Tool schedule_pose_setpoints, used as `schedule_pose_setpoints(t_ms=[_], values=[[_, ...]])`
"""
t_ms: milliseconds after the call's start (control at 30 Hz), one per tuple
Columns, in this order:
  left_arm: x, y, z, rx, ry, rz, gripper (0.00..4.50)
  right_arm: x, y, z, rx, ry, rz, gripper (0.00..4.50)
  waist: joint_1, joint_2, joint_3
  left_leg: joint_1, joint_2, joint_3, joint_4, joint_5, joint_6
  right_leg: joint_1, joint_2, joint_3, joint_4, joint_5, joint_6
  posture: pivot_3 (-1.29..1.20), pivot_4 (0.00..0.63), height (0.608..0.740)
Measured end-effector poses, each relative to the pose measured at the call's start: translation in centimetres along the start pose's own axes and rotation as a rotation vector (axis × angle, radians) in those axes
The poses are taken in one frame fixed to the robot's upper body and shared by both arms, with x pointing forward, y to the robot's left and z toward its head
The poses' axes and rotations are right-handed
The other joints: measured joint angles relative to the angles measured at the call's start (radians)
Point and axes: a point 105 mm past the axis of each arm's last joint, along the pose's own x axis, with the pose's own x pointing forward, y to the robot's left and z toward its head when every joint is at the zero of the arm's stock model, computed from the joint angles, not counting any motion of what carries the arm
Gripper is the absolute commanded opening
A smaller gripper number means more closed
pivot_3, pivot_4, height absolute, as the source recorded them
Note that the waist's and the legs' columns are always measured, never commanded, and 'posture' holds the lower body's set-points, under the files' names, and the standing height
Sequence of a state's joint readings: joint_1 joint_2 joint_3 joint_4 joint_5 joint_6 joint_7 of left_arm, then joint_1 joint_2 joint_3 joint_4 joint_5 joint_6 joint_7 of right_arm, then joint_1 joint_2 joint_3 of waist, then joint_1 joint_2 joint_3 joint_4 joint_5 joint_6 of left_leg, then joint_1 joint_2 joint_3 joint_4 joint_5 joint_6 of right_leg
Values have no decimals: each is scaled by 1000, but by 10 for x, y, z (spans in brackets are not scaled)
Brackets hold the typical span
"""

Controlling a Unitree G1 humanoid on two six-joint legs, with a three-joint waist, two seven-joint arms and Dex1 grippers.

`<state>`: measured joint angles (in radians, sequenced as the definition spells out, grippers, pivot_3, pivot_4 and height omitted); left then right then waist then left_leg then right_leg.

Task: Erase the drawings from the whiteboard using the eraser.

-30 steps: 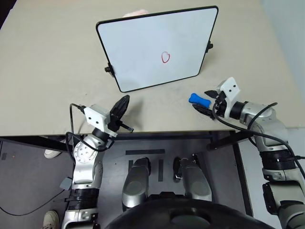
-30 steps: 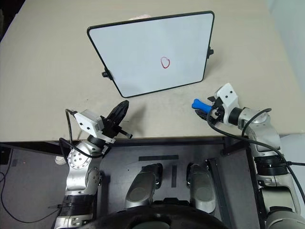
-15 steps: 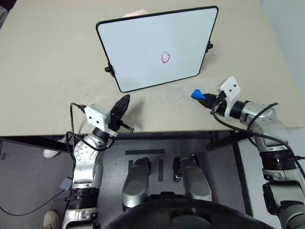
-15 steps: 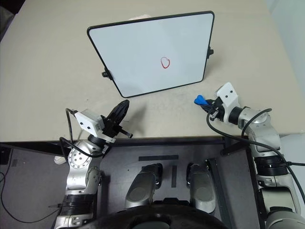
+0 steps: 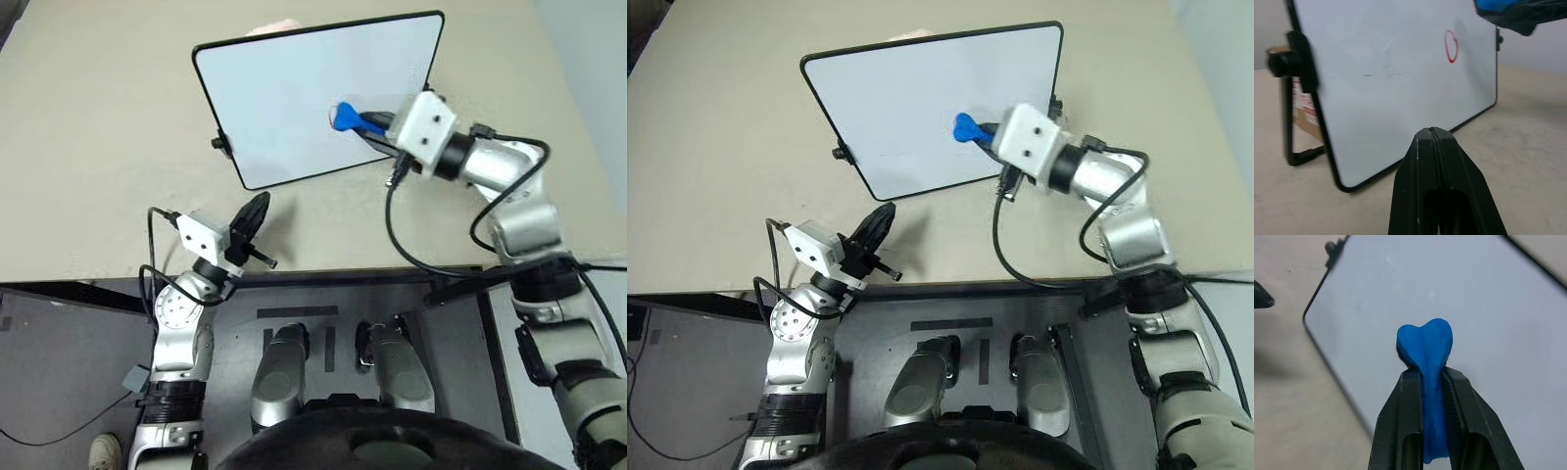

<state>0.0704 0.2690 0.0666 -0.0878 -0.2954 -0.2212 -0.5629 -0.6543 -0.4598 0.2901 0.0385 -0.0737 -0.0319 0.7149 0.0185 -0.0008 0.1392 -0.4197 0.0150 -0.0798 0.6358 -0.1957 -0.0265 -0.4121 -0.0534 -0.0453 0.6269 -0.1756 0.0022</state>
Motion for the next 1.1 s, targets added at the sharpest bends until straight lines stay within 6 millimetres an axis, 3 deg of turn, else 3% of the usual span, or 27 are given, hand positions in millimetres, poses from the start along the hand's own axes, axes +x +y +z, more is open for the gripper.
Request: schedule_pose_setpoints(t_ms=[167, 333, 567, 733, 933, 1100], values=[[1, 0, -1, -1, 1, 3, 0, 22, 4, -14, -120, 0, -17, 314, 4, 0, 0, -3, 0, 0, 0, -3, -4, -4, -1, 0, 0, 1, -2, 0, 150, 740], [0, 0, -1, 4, -1, 6, 0, 27, 2, -32, -191, 28, -51, 314, 5, 0, 0, -2, 0, 1, 0, -7, -10, -4, -1, 0, 1, 2, -4, 0, 150, 740], [-1, 0, -2, 6, -2, 7, 0, 27, 18, -59, -191, 93, -8, 314, 1, 0, 0, 0, 2, 1, 0, -6, -11, -4, -1, 0, 2, 10, -11, 0, 150, 740], [-1, 0, -1, 7, -3, 7, 0, 27, 13, -61, -197, 100, -40, 314, -1, 0, 0, 0, 3, 2, 0, -4, -10, -4, -1, -1, 2, 10, -11, 0, 150, 740], [0, -1, -1, 7, -7, 4, 0, 30, -6, -46, -243, 47, -112, 314, -8, 0, 0, 0, 3, 3, 0, -2, -10, -4, -1, -1, 1, 10, -11, 0, 150, 740], [0, 0, -2, 5, -4, 4, 0, 30, -10, -43, -248, 36, -134, 314, -11, 0, 0, 0, 4, 3, -1, -2, -10, -5, -1, -1, 1, 10, -11, 0, 150, 740]])
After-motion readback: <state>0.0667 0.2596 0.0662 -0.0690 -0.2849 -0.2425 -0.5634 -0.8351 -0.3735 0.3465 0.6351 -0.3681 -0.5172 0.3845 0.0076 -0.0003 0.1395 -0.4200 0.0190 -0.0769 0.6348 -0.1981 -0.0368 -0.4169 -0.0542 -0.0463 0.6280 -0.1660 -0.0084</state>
